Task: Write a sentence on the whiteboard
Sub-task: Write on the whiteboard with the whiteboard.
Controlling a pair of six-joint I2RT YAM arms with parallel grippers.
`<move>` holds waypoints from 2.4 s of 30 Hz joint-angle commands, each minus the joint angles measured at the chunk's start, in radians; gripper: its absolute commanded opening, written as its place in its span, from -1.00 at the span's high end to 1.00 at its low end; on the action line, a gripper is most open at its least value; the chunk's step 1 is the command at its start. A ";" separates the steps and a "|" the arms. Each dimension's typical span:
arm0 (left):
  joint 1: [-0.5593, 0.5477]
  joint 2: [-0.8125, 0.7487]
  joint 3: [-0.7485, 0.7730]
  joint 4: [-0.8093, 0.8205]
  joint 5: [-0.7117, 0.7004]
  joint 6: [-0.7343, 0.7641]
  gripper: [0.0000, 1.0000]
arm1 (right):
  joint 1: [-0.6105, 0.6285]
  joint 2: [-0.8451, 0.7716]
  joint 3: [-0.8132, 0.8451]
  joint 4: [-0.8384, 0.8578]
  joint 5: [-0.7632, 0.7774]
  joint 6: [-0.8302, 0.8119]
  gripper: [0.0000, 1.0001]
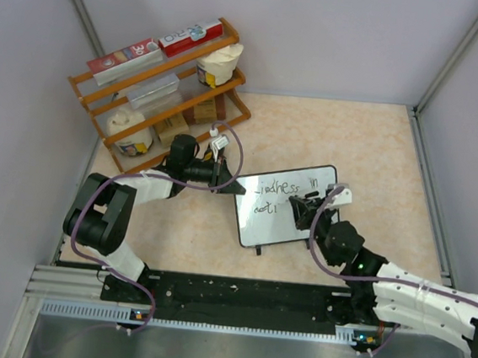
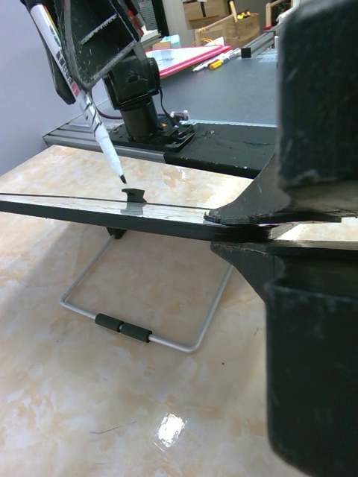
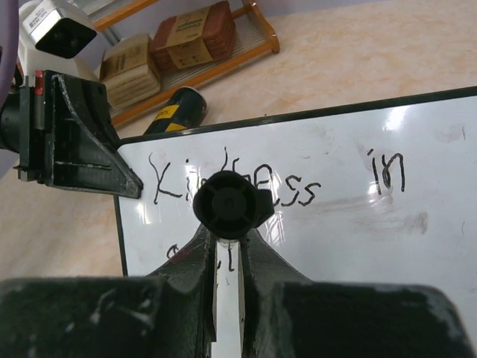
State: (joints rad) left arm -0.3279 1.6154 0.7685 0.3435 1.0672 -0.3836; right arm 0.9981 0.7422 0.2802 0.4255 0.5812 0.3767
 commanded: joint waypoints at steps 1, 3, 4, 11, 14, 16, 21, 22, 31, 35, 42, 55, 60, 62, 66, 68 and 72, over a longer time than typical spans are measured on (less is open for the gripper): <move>-0.011 0.040 -0.021 -0.078 -0.108 0.143 1.00 | -0.015 0.078 0.079 0.065 0.019 -0.036 1.00; -0.011 0.038 -0.021 -0.078 -0.107 0.143 1.00 | -0.015 0.115 0.086 0.091 0.011 -0.036 1.00; -0.011 0.040 -0.021 -0.078 -0.105 0.143 1.00 | -0.015 0.123 0.089 0.097 0.009 -0.035 1.00; -0.010 0.037 -0.025 -0.077 -0.105 0.141 1.00 | -0.015 0.166 0.109 0.122 0.012 -0.045 1.00; -0.011 0.037 -0.025 -0.075 -0.105 0.141 1.00 | -0.015 0.195 0.111 0.122 0.025 -0.044 1.00; -0.011 0.035 -0.025 -0.075 -0.104 0.141 1.00 | -0.015 0.216 0.114 0.108 0.029 -0.038 1.00; -0.011 0.035 -0.025 -0.074 -0.102 0.140 1.00 | -0.013 0.243 0.102 0.095 0.046 -0.029 1.00; -0.011 0.035 -0.025 -0.074 -0.104 0.140 1.00 | -0.015 0.247 0.100 0.091 0.051 -0.027 1.00; -0.011 0.034 -0.026 -0.072 -0.105 0.140 1.00 | -0.015 0.137 0.086 0.090 0.019 -0.038 1.00; -0.011 0.032 -0.028 -0.072 -0.105 0.140 1.00 | -0.015 0.082 0.086 0.059 0.015 -0.042 1.00; -0.011 0.035 -0.026 -0.070 -0.105 0.140 1.00 | -0.015 0.079 0.074 -0.001 0.052 -0.036 1.00; -0.011 0.037 -0.026 -0.069 -0.101 0.138 1.00 | -0.015 0.134 0.071 -0.031 0.069 -0.024 1.00; -0.011 0.035 -0.026 -0.069 -0.101 0.138 1.00 | -0.015 0.167 0.077 -0.033 0.066 -0.016 1.00; -0.011 0.035 -0.026 -0.069 -0.101 0.138 1.00 | -0.015 0.169 0.077 -0.037 0.055 -0.012 1.00; -0.011 0.037 -0.025 -0.069 -0.099 0.138 1.00 | -0.015 0.164 0.076 -0.060 0.040 -0.001 1.00; -0.010 0.035 -0.025 -0.069 -0.099 0.138 1.00 | -0.015 0.160 0.073 -0.070 0.034 0.004 1.00; -0.011 0.035 -0.025 -0.069 -0.099 0.137 1.00 | -0.015 0.145 0.063 -0.097 0.029 0.018 1.00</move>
State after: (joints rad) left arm -0.3279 1.6154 0.7685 0.3405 1.0657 -0.3832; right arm 0.9962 0.8913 0.3454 0.3958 0.6243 0.3790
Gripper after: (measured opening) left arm 0.105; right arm 0.070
